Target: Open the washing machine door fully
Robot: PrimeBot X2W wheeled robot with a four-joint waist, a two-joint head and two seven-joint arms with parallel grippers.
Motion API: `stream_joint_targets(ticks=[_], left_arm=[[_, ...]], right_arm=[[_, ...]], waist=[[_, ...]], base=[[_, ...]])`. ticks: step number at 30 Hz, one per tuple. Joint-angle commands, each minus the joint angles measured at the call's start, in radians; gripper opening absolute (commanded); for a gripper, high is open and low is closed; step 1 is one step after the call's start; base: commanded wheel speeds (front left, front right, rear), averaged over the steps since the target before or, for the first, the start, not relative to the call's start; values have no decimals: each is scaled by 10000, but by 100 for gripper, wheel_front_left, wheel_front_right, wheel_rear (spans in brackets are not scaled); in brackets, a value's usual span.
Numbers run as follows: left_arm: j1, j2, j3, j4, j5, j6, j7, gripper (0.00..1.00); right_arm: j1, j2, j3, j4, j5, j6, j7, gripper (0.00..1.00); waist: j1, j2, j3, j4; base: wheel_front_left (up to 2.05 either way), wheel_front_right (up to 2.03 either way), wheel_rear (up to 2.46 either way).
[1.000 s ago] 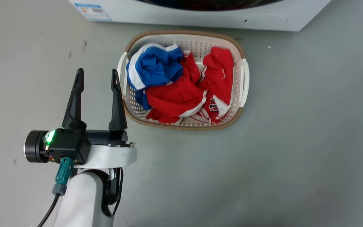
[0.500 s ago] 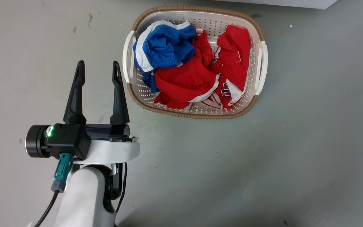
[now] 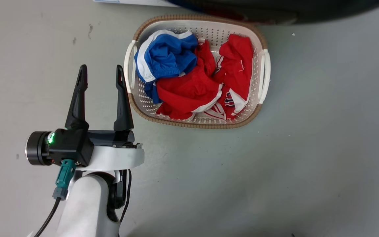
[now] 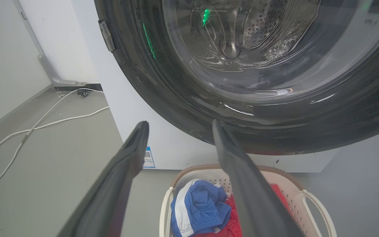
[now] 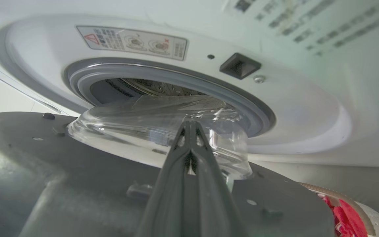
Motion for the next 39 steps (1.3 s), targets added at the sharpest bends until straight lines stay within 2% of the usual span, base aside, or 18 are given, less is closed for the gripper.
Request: stream_joint_targets(ticks=[1,17,29,30,39], left_arm=[[59,-8,48,15,60,-29,-28,100],[442,-10,216,156,161,-178,-27,100],[876,-10,235,294,255,-279,-27,100],[978,-12,233,322,254,-291,-27,100],[1284,-10,189,447,240,-274,-27,100]], right_arm=[[255,167,140,-180,-14,28,148,0],[2815,360,949,-2276,196,27,1307,0],[5261,920,1523,-4024,777,28,1778,0],[5865,1026,1706,-4427,896,27,1890,0],[7012,1406,2352,-5182,1029,27,2117,0]], waist=[[0,0,-101,-73],[0,0,-1058,-297],[0,0,-2031,-268],[0,0,-2254,-264],[0,0,-2763,-225]], base=[[0,0,0],[0,0,0],[0,0,0],[0,0,0],[0,0,0]])
